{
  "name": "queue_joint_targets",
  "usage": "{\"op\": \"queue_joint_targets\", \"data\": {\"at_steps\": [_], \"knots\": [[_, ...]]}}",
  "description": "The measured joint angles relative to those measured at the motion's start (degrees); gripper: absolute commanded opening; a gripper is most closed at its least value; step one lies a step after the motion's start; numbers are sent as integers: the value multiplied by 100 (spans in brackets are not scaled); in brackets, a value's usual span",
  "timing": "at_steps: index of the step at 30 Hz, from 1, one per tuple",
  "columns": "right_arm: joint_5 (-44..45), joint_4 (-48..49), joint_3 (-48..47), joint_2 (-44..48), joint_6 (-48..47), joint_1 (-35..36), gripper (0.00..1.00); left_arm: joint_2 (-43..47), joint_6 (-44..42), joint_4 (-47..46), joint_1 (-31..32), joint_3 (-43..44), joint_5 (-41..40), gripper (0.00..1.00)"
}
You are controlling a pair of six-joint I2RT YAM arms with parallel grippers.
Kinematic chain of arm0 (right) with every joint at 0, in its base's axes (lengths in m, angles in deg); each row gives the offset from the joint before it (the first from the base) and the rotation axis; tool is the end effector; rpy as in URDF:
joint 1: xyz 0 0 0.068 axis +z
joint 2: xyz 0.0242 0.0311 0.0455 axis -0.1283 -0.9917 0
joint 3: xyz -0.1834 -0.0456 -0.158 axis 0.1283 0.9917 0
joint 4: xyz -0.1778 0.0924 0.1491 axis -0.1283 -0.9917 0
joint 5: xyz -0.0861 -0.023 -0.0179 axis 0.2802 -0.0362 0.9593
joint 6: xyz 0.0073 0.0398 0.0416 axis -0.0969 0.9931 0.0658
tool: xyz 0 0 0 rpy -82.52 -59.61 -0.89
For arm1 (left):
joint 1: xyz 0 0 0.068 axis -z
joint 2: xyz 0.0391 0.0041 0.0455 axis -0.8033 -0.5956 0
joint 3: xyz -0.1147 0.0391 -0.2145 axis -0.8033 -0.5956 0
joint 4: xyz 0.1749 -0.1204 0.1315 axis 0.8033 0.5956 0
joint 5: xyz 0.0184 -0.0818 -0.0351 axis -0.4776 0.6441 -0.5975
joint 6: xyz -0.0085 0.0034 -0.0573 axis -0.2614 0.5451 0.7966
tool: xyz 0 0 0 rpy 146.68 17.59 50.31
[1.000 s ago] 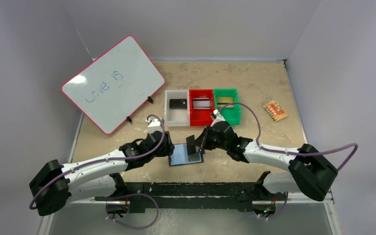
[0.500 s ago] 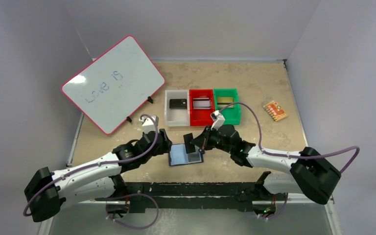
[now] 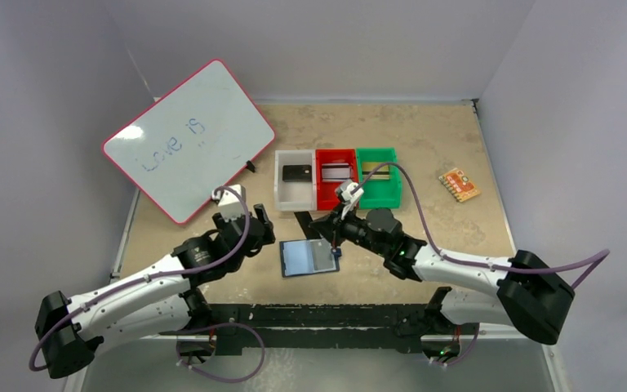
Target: Take the credit cards out of the card holder
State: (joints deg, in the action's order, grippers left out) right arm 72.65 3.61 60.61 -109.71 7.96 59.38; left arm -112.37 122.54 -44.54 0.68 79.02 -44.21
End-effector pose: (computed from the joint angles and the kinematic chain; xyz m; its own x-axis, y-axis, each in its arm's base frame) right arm 0.1556 0.2040 0.2108 -0.3433 0.1718 -0.9234 -0.7541 0.5357 0.3800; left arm 0.1253 -0.1303 0.2151 -0.5359 -0.3494 -0.7686 -0.0948 0.9295 -0.3565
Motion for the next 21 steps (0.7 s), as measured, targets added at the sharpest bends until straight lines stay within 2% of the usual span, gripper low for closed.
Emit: {"op": "queue_joint_targets", "data": {"at_steps": [7, 15, 21], "knots": [[507, -275, -861, -302, -1735, 70, 0, -260, -262, 697, -153, 772, -619, 76], [1062, -503, -1399, -885, -3023, 76, 0, -68, -848, 1019, -1517, 1095, -387, 77], [1213, -811, -2144, -1609, -3816, 76, 0, -35, -1233, 1150, -1814, 1252, -627, 78]]}}
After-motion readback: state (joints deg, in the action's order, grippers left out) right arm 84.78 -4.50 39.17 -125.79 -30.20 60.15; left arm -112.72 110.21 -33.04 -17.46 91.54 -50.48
